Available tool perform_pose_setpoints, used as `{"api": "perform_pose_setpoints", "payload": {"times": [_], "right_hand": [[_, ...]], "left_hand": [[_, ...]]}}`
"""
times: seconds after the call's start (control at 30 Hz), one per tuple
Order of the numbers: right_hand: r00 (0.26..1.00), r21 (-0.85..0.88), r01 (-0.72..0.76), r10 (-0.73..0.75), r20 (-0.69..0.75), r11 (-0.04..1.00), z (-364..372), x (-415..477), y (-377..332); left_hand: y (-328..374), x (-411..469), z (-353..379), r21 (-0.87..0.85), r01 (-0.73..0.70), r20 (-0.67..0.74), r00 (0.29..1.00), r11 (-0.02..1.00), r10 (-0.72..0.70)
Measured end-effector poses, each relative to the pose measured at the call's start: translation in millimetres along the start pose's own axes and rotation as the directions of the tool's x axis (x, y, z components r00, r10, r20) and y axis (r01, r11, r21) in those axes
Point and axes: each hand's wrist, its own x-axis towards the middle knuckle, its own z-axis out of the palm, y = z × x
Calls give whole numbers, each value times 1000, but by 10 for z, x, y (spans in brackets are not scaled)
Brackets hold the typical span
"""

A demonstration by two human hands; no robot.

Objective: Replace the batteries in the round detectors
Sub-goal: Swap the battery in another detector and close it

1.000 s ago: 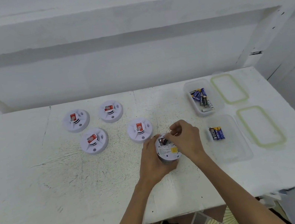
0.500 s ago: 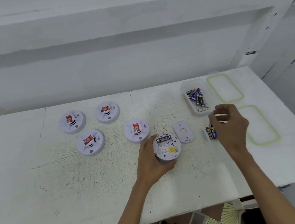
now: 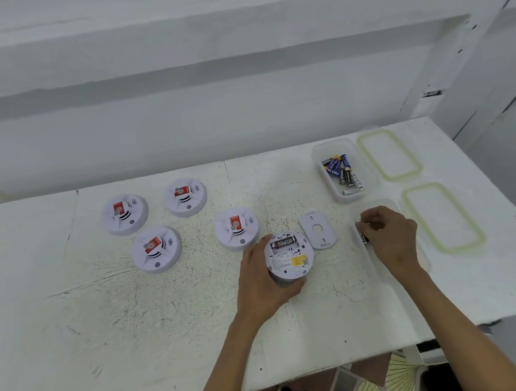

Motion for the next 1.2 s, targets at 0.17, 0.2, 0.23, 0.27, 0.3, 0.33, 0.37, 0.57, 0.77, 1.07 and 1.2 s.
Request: {"api": "perform_pose_setpoints", "payload": {"times": [0.17, 0.2, 0.23, 0.27, 0.3, 0.33, 0.37, 0.57, 0.77, 1.07, 1.2], "right_hand": [[999, -27, 37, -37, -25, 999, 6, -13, -29], [998, -41, 54, -55, -37, 998, -1, -24, -48], [996, -59, 74, -77, -50, 996, -3, -38, -73], [993, -81, 98, -104, -63, 992, -2, -58, -105], [987, -109, 132, -141, -75, 985, 8, -84, -145], [979, -145, 174, -187, -84, 974, 32, -116, -195], [968, -182, 219, -238, -84, 958, 63, -153, -255], [945, -125, 287, -259, 201, 950, 364, -372, -539], [884, -218, 422, -346, 313, 880, 716, -494, -617], [609, -310, 732, -380, 696, 606, 835, -265, -722], [587, -289, 733, -357, 727, 616, 746, -115, -726]], "left_hand": [[-15, 15, 10, 4, -6, 5, 1000, 1000, 6], [-10, 17, 11, 8, -8, 8, 1000, 1000, 8], [-7, 16, 10, 12, -11, 9, 1000, 1000, 11], [4, 16, 8, 15, -16, 9, 1000, 1000, 16], [7, 16, 10, 14, -21, 10, 1000, 1000, 21], [10, 15, 6, 12, -27, 8, 1000, 1000, 27], [10, 14, 4, 9, -33, 2, 999, 999, 33], [-2, 11, 15, 16, -84, -15, 996, 996, 84], [58, 35, 21, 14, -79, -50, 996, 997, 79], [-8, 86, 39, 3, -77, 25, 997, 997, 76], [-30, 73, 31, -24, -121, 27, 992, 992, 122]]}}
